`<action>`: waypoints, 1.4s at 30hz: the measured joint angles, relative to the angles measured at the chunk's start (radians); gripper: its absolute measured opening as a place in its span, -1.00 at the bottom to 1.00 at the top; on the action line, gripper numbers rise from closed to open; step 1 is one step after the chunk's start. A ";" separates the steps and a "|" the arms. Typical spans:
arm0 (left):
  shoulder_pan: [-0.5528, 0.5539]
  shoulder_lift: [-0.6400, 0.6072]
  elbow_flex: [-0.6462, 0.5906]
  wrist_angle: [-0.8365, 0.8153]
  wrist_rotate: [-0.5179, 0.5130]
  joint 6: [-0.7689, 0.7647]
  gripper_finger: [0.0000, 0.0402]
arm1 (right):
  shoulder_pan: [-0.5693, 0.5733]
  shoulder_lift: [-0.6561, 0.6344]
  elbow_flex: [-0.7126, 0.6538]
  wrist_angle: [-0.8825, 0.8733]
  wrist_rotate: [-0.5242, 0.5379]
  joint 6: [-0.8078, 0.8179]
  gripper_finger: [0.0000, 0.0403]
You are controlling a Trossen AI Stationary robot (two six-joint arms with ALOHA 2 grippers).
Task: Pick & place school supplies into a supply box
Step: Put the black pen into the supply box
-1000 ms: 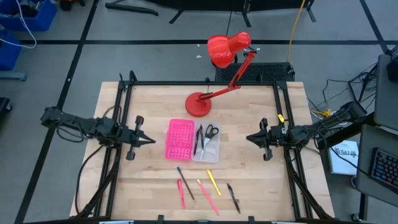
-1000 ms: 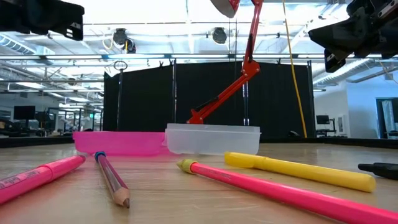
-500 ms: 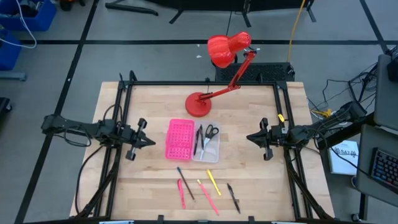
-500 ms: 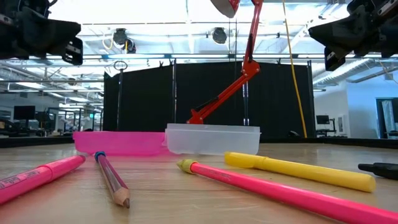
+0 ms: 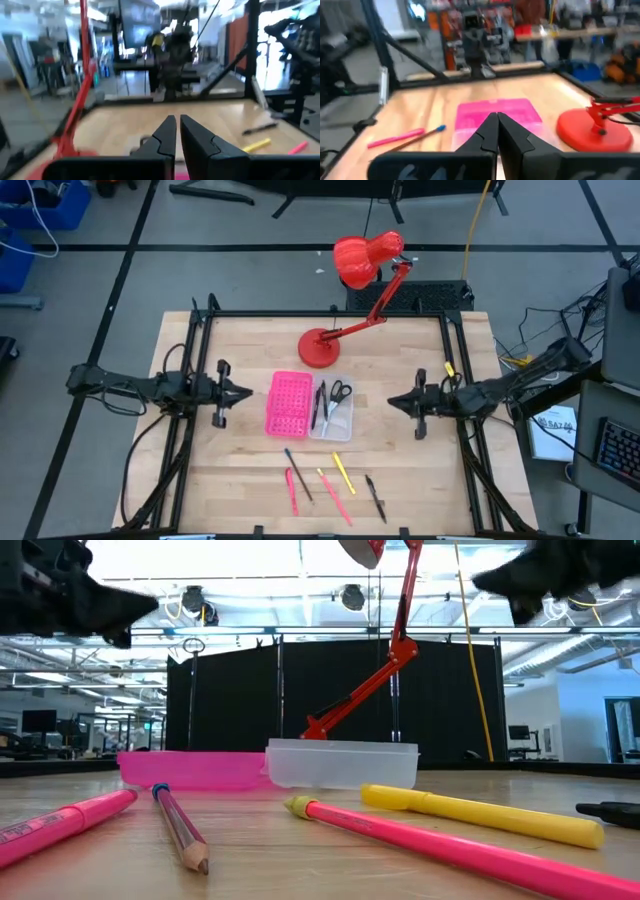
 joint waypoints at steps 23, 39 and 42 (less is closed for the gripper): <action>0.000 0.000 -0.002 0.064 -0.088 -0.211 -0.81 | 0.350 1.231 1.546 -1.354 -0.225 0.935 -1.00; 0.000 0.000 -0.002 0.097 -0.122 -0.104 -0.81 | 0.360 1.313 1.354 -1.155 -0.409 1.430 -0.65; 0.000 0.000 -0.002 0.097 -0.122 -0.074 -0.81 | 0.356 1.313 1.295 -1.139 -0.485 1.504 -0.42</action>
